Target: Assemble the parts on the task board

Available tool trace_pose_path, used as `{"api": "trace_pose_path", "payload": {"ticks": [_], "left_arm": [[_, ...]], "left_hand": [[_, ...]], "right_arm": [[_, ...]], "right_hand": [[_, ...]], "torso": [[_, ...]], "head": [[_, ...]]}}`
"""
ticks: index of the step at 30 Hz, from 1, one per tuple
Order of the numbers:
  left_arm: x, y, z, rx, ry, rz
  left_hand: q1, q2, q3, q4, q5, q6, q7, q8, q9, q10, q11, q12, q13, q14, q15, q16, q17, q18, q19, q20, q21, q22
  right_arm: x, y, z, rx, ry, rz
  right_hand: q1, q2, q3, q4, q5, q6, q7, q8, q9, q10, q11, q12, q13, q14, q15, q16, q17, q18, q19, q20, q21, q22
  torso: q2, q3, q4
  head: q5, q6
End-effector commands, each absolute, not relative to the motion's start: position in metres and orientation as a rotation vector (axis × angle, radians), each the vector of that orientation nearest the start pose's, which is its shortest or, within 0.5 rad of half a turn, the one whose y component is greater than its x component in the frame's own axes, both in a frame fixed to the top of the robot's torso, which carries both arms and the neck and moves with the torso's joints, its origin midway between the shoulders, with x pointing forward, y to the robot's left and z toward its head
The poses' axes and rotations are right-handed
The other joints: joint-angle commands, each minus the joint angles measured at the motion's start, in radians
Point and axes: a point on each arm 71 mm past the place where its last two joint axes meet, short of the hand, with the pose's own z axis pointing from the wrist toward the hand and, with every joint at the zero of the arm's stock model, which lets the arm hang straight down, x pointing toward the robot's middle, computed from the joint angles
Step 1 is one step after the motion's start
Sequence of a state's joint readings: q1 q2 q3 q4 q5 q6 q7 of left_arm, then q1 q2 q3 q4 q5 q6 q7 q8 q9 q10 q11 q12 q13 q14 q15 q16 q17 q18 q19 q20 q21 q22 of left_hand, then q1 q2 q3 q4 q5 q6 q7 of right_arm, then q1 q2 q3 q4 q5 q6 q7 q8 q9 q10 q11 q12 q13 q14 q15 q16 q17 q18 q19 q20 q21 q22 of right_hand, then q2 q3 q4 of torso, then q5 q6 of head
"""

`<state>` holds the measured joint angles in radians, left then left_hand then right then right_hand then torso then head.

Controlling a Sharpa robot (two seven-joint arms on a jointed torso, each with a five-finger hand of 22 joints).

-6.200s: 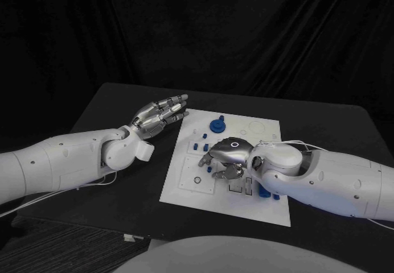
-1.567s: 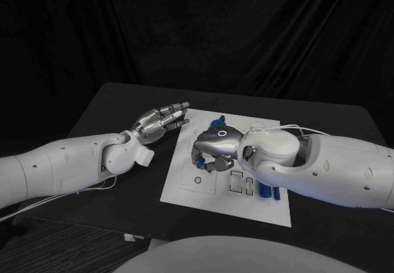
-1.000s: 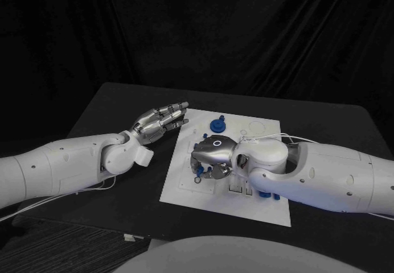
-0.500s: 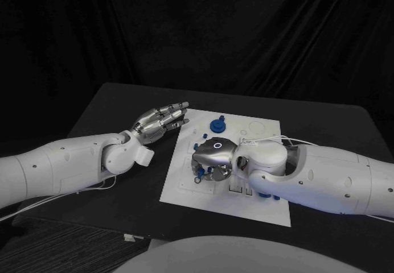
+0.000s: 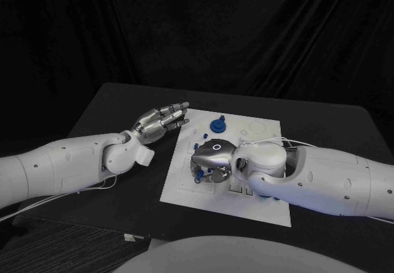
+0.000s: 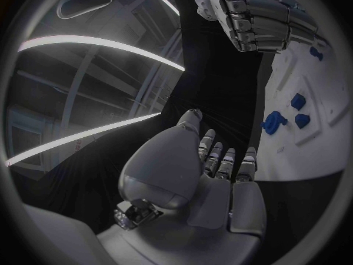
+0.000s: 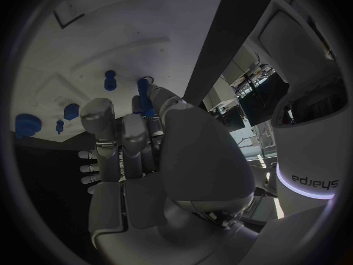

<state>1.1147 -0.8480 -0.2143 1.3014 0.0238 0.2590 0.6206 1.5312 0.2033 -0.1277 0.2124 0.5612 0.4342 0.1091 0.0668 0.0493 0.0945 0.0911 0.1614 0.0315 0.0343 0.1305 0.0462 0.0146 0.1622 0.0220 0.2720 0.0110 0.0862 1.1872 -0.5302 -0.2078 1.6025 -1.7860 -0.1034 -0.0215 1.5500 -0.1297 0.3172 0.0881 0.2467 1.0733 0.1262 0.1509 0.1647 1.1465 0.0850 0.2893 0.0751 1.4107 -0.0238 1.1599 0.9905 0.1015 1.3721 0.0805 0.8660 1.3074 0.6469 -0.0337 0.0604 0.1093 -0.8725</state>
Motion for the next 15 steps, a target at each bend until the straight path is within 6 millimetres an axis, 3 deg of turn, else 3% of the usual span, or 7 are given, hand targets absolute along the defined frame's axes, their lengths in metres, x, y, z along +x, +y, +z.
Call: {"api": "trace_pose_path", "payload": {"ticks": [1, 15], "left_arm": [[0.4652, 0.2582, -0.2710, -1.111, 1.527, -1.930], [0.4651, 0.2580, -0.2722, -1.114, 1.532, -1.930]], "left_hand": [[-0.001, 0.000, 0.006, 0.001, 0.007, 0.001, 0.007, 0.004, 0.001, -0.006, -0.001, -0.002, -0.001, -0.004, 0.000, 0.004, 0.001, 0.018, -0.001, -0.001, 0.004, 0.000], [-0.001, 0.000, 0.006, 0.001, 0.007, 0.000, 0.007, 0.004, 0.001, -0.006, -0.001, -0.002, -0.001, -0.004, 0.000, 0.004, 0.001, 0.018, -0.001, -0.001, 0.004, 0.001]], "right_arm": [[0.3892, -0.0197, -0.2400, -0.930, 1.692, 0.885], [0.3869, -0.0171, -0.2456, -0.932, 1.708, 0.887]], "right_hand": [[0.011, 0.002, 0.001, -0.008, 0.001, -0.007, 0.001, -0.004, 0.002, 0.041, -0.031, 0.007, 0.025, -0.007, 0.001, -0.006, -0.002, 0.020, -0.008, -0.002, -0.007, 0.101], [0.011, 0.001, 0.001, -0.010, 0.001, -0.009, 0.001, -0.006, 0.002, 0.043, -0.032, 0.009, 0.027, -0.009, 0.000, -0.010, -0.007, 0.022, -0.011, -0.002, -0.015, 0.099]], "torso": [[0.000, 0.0001, 0.0000], [0.000, 0.0001, 0.0004]], "head": [[0.000, 0.000], [0.000, 0.000]]}}
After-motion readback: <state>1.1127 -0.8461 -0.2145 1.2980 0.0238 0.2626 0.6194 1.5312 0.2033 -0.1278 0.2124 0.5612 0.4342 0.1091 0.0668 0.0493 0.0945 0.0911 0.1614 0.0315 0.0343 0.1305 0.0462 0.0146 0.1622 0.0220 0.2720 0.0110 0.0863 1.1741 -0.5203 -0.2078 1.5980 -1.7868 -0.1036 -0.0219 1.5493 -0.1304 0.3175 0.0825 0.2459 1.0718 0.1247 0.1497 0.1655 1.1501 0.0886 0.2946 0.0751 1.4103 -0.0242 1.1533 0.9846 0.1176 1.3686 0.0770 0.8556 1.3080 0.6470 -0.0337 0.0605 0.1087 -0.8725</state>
